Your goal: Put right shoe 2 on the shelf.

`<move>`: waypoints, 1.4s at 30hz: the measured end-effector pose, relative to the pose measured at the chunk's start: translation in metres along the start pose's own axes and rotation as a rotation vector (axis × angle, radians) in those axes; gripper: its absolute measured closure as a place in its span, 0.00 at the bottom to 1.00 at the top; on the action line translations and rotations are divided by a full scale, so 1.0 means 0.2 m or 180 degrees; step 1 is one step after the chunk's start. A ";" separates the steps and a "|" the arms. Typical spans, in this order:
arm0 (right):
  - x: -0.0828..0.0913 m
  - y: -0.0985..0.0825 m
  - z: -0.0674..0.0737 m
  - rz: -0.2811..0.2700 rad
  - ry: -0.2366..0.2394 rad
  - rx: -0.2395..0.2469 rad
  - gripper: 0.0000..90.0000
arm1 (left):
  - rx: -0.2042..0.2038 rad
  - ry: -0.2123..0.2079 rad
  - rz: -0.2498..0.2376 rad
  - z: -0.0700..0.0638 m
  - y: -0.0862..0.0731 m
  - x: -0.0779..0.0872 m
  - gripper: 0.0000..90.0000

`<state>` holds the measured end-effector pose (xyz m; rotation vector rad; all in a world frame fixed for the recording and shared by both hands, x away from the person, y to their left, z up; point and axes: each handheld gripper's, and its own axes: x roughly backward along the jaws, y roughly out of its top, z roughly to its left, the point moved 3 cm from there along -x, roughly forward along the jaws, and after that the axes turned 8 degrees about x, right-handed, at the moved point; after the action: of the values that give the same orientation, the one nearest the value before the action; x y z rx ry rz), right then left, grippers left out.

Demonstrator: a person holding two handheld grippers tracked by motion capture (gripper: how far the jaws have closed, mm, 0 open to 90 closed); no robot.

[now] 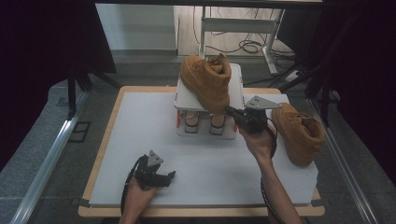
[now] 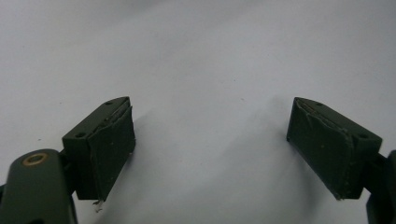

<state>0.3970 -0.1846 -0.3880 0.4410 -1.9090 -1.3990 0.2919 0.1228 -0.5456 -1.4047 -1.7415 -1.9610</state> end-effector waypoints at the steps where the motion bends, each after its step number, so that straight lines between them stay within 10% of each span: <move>1: 0.00 0.00 0.00 0.0000 0.0000 0.0000 1.00 | 0.0000 0.0000 0.0000 0.00 0.00 0.00 0.17; 42: -0.32 0.14 0.21 -0.0012 0.0294 0.0223 1.00 | 0.0006 -0.0005 -0.0010 0.00 0.00 0.00 0.17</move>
<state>0.4145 -0.1049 -0.3914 0.5342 -1.8874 -1.2949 0.2919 0.1225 -0.5457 -1.4043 -1.7469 -1.9600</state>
